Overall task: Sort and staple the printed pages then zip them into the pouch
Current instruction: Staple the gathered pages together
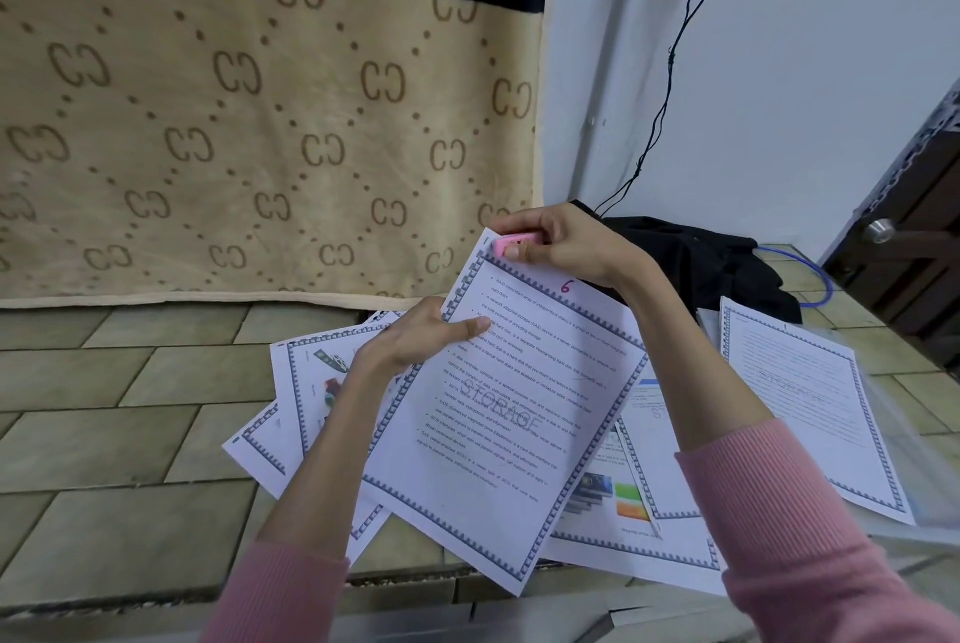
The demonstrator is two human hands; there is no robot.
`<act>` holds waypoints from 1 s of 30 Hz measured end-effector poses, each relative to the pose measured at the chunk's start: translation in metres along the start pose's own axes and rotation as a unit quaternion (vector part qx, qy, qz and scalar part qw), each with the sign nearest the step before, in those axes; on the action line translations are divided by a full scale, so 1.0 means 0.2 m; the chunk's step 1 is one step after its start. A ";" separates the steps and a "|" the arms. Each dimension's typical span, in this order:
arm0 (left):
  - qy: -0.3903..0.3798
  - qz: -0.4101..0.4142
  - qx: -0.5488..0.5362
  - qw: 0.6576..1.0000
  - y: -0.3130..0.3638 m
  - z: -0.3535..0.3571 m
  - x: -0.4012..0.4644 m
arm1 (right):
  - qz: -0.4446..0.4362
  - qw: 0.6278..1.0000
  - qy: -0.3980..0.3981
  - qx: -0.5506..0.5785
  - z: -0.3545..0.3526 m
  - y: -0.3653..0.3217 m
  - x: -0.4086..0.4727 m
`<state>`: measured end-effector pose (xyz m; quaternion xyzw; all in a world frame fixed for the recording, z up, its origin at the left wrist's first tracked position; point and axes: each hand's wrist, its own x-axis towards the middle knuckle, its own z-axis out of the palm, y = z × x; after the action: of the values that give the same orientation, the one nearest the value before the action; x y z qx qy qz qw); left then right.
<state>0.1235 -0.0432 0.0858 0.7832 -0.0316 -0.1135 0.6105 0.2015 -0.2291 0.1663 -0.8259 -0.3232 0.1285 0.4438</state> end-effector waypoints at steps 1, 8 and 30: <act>-0.001 0.002 -0.001 1.000 0.00 0.00 0.00 | 0.003 1.000 0.001 0.004 0.01 0.00 0.00; -0.010 -0.001 -0.006 1.000 -0.01 0.02 0.01 | 0.006 1.000 0.024 0.004 0.02 0.02 0.01; -0.013 0.006 0.000 1.000 -0.02 0.02 0.02 | 0.015 0.998 0.018 0.064 0.01 0.01 0.01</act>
<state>0.1263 -0.0474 0.0795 0.7816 -0.0441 -0.1201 0.6105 0.2037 -0.2274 0.1633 -0.8026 -0.2940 0.1408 0.4996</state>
